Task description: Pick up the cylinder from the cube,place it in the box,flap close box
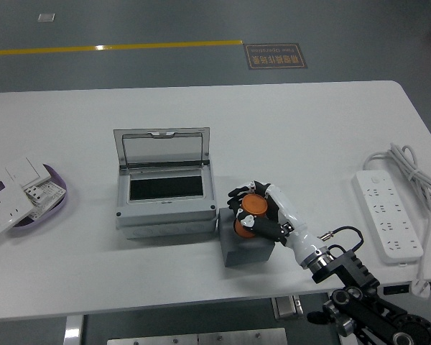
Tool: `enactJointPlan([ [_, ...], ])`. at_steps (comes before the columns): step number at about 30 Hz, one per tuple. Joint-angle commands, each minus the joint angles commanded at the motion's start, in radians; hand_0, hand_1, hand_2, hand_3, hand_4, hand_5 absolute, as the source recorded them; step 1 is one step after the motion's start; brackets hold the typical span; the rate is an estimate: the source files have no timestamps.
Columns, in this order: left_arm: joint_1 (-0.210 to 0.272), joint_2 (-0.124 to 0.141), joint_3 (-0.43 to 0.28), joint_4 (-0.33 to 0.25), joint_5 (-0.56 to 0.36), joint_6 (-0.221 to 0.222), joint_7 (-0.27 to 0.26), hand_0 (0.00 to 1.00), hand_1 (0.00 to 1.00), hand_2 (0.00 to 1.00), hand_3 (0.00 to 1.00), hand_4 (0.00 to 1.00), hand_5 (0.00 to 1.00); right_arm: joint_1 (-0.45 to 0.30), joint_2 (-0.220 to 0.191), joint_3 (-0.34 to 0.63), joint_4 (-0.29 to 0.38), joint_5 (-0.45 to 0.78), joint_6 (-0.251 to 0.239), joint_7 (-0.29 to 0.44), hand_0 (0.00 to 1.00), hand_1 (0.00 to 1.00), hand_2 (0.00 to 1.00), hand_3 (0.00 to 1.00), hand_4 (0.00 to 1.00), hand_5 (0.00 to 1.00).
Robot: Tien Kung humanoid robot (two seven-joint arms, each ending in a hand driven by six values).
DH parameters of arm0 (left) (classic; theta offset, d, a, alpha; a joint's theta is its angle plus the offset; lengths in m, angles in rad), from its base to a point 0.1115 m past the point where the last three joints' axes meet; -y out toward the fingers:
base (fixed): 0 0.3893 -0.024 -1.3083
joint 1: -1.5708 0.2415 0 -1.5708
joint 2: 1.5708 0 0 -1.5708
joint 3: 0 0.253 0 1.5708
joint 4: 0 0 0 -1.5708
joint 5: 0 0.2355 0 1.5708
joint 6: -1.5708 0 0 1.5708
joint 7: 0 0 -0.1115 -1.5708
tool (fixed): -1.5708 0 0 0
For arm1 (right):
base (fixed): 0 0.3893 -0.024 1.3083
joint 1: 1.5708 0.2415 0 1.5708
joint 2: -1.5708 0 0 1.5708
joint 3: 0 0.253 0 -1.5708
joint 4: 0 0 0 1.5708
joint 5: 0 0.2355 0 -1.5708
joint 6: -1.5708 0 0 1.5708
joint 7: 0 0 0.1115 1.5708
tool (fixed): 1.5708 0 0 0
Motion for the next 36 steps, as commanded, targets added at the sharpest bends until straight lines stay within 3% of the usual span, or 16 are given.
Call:
enactJointPlan([
  [3,0.0,-0.001,0.0,0.0,0.0,0.0,0.0,0.636,0.665,0.588,0.646,0.718,0.287,0.003,0.003,0.003,0.004,-0.001,-0.006,0.002,0.247,0.327,0.393,0.366,0.002,0.002],
  [4,0.0,-0.001,0.0,0.0,-0.001,0.0,0.0,0.635,0.665,0.589,0.646,0.72,0.289,0.006,0.005,0.004,0.007,-0.002,-0.011,0.003,0.139,0.21,0.276,0.238,0.002,0.002],
  [13,0.003,-0.003,-0.003,0.0,0.001,0.001,0.002,0.635,0.665,0.589,0.645,0.721,0.291,0.073,0.049,0.002,0.026,-0.054,-0.051,-0.023,0.113,0.199,0.252,0.217,0.002,0.002],
  [21,0.001,-0.003,-0.005,0.0,0.008,0.0,0.005,0.635,0.664,0.589,0.645,0.721,0.29,0.227,0.142,-0.073,-0.012,-0.239,-0.065,-0.163,0.101,0.196,0.244,0.205,0.002,0.002],
  [28,-0.001,-0.001,-0.009,0.0,0.017,0.0,0.01,0.634,0.663,0.589,0.644,0.721,0.293,0.366,0.221,-0.132,-0.056,-0.483,-0.011,-0.325,0.087,0.188,0.243,0.202,0.002,0.002],
  [36,-0.002,0.002,-0.016,0.0,0.026,0.0,0.016,0.634,0.663,0.589,0.644,0.722,0.299,0.478,0.247,-0.202,-0.102,-0.778,0.095,-0.506,0.095,0.19,0.242,0.203,0.002,0.002],
])
